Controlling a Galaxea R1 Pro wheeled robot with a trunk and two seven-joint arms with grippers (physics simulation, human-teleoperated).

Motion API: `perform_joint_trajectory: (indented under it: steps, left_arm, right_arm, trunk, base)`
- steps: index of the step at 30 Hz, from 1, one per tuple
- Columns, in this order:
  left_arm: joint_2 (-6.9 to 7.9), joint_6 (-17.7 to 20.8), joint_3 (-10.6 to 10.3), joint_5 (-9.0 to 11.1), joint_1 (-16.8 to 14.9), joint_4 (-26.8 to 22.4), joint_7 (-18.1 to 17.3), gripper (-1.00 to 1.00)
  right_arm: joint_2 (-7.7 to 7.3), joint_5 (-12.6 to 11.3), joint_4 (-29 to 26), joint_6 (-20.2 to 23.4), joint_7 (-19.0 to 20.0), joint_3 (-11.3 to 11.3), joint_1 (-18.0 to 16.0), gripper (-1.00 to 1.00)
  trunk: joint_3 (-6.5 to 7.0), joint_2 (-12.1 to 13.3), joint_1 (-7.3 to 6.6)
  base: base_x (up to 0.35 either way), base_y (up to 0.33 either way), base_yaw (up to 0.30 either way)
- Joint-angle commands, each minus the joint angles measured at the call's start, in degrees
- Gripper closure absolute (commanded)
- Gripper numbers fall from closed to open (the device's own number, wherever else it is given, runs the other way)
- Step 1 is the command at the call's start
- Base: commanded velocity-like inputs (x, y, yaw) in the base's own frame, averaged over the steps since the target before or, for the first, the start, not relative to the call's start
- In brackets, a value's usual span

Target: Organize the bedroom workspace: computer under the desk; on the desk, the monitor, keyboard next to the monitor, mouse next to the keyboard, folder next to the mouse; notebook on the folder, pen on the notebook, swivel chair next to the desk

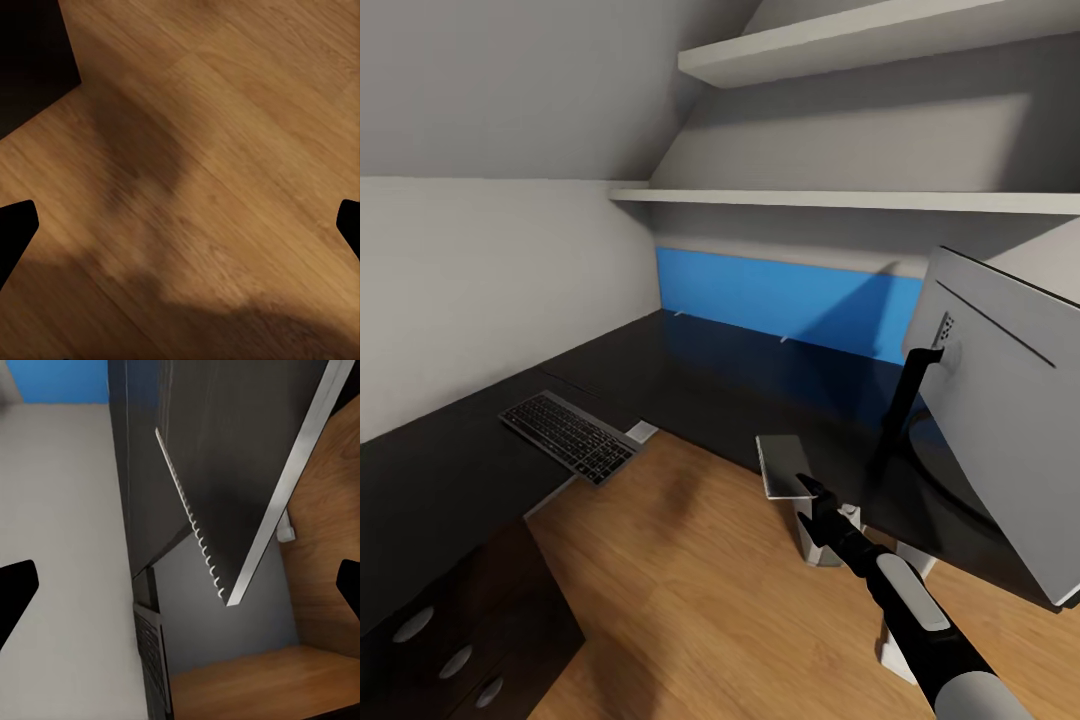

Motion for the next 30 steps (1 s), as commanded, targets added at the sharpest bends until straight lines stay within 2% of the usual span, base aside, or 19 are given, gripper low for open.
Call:
perform_joint_trajectory:
  steps: [1,4,26,30]
  left_arm:
    - [0.03,-0.2,-0.5,0.2,0.0,0.0,0.4,-1.0]
    - [0.01,-0.2,-0.5,0.3,0.0,0.0,0.4,-1.0]
    - [-0.05,-0.2,-0.5,0.4,0.0,0.0,0.4,-1.0]
    - [-0.05,-0.2,-0.5,0.4,0.0,0.0,0.4,-1.0]
  right_arm:
    - [-0.07,-0.3,0.0,0.0,0.1,0.1,0.0,-1.0]
    - [-0.09,-0.3,0.1,0.1,0.1,0.1,0.0,-1.0]
    - [-0.37,-0.4,0.1,0.1,0.0,0.0,0.0,-1.0]
    - [-0.38,-0.4,0.0,0.1,0.0,0.0,0.0,-1.0]
  trunk:
    - [-0.05,0.0,0.0]
    - [-0.05,0.0,0.0]
    - [-4.0,-8.8,4.83]
    - [-4.0,-8.8,4.83]
  base:
    - [0.004,0.0,0.0]
    - [0.003,0.0,0.0]
    - [0.0,0.0,0.0]
    - [0.0,0.0,0.0]
